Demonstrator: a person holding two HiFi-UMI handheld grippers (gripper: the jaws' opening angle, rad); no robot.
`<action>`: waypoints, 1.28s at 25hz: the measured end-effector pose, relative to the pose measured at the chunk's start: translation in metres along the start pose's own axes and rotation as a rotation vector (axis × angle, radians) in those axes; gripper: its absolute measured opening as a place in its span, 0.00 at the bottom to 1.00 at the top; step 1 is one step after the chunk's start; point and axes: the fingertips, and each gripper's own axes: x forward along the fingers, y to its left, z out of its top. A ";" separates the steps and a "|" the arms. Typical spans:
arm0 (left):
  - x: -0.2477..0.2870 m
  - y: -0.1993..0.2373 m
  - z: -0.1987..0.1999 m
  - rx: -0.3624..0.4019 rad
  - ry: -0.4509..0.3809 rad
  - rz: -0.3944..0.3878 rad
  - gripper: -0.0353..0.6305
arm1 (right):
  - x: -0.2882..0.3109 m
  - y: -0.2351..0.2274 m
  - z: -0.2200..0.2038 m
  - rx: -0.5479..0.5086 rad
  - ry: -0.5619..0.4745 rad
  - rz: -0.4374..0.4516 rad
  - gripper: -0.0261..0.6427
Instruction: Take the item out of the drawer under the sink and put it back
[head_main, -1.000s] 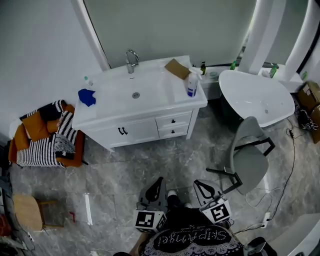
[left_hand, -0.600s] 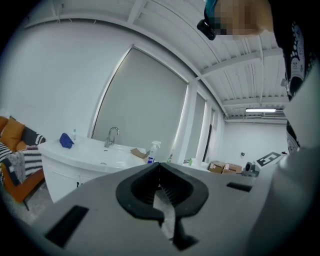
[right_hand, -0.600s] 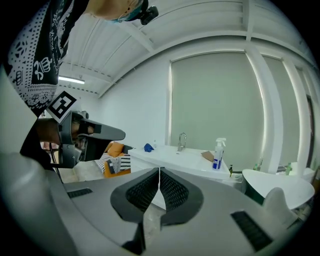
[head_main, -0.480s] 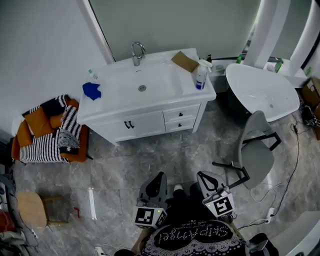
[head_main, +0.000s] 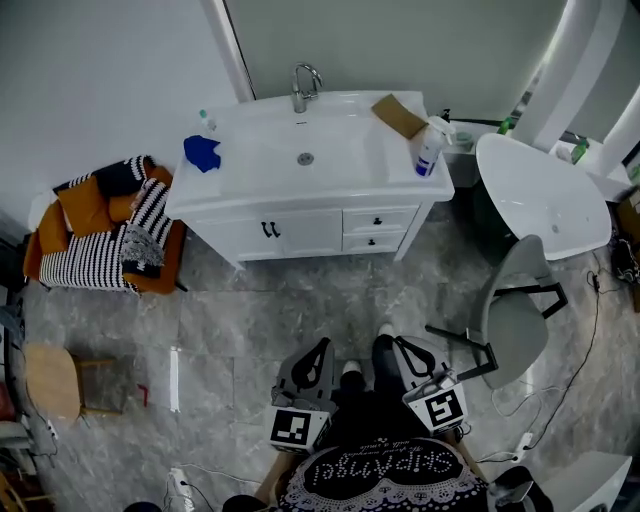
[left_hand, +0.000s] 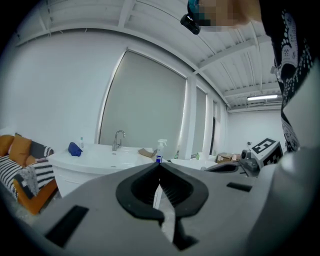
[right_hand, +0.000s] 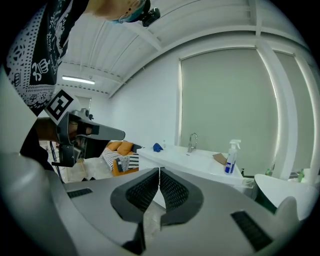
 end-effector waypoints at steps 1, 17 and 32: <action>0.002 0.001 -0.001 0.003 0.004 0.009 0.06 | 0.002 -0.001 0.001 -0.005 -0.004 0.010 0.07; 0.139 -0.032 0.026 0.039 -0.022 -0.107 0.06 | 0.037 -0.112 -0.004 0.038 0.012 0.002 0.07; 0.225 -0.013 0.042 -0.002 -0.020 0.019 0.06 | 0.078 -0.218 0.004 0.007 -0.014 0.043 0.07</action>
